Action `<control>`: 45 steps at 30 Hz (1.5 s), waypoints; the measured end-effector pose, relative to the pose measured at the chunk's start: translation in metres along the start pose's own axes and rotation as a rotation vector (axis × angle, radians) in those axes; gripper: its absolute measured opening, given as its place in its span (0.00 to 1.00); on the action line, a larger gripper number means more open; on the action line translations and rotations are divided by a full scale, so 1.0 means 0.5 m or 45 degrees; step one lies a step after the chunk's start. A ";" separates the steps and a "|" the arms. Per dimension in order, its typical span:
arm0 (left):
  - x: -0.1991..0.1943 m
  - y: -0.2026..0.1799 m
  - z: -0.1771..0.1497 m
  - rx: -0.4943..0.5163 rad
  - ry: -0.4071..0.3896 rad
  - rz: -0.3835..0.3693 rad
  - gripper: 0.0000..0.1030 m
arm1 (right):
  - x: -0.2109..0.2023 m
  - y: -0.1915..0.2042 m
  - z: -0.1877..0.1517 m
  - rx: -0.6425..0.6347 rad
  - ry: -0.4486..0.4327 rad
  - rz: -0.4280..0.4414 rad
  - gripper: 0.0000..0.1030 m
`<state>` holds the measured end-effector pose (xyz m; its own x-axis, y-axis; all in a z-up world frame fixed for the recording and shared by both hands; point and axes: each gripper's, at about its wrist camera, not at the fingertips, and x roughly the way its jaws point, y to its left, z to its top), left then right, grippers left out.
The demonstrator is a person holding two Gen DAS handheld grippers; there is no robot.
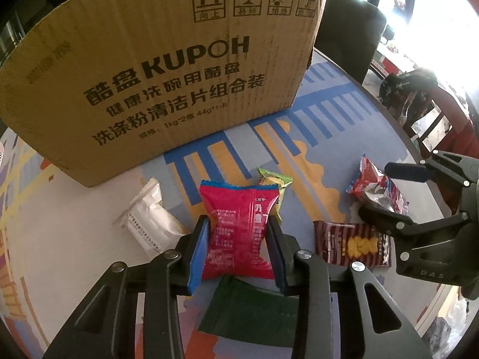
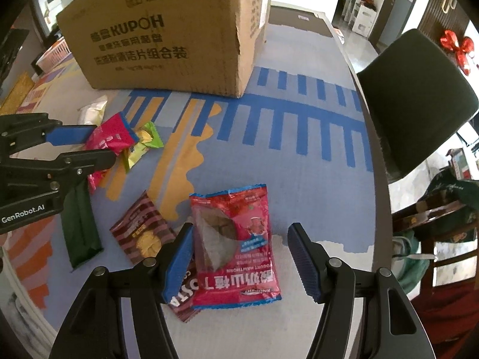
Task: Organize snacks
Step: 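Grasp the pink snack bag with the left tool while the right tool grasps the red biscuit bag, then carry both bags over the box and open both tools to drop them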
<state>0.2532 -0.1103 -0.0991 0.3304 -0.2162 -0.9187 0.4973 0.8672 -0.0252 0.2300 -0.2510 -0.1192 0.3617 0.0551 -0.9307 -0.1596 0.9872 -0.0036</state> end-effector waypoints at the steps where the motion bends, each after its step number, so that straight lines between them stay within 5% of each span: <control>1: 0.001 0.000 0.000 0.000 0.003 -0.001 0.34 | 0.003 -0.001 0.001 0.008 0.001 0.007 0.61; 7: 0.006 -0.006 0.002 -0.009 0.011 0.001 0.30 | -0.003 0.003 -0.003 0.020 -0.034 0.012 0.42; 32: -0.208 0.007 -0.019 -0.129 -0.336 0.033 0.28 | -0.186 0.058 0.032 0.006 -0.391 0.049 0.41; 45: -0.310 0.034 0.028 -0.140 -0.535 0.102 0.28 | -0.286 0.081 0.098 -0.001 -0.590 0.091 0.41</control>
<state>0.2217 -0.0682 0.0483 0.6730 -0.2904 -0.6803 0.3761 0.9263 -0.0232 0.2170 -0.2117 0.0319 0.7218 0.1843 -0.6671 -0.1998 0.9783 0.0541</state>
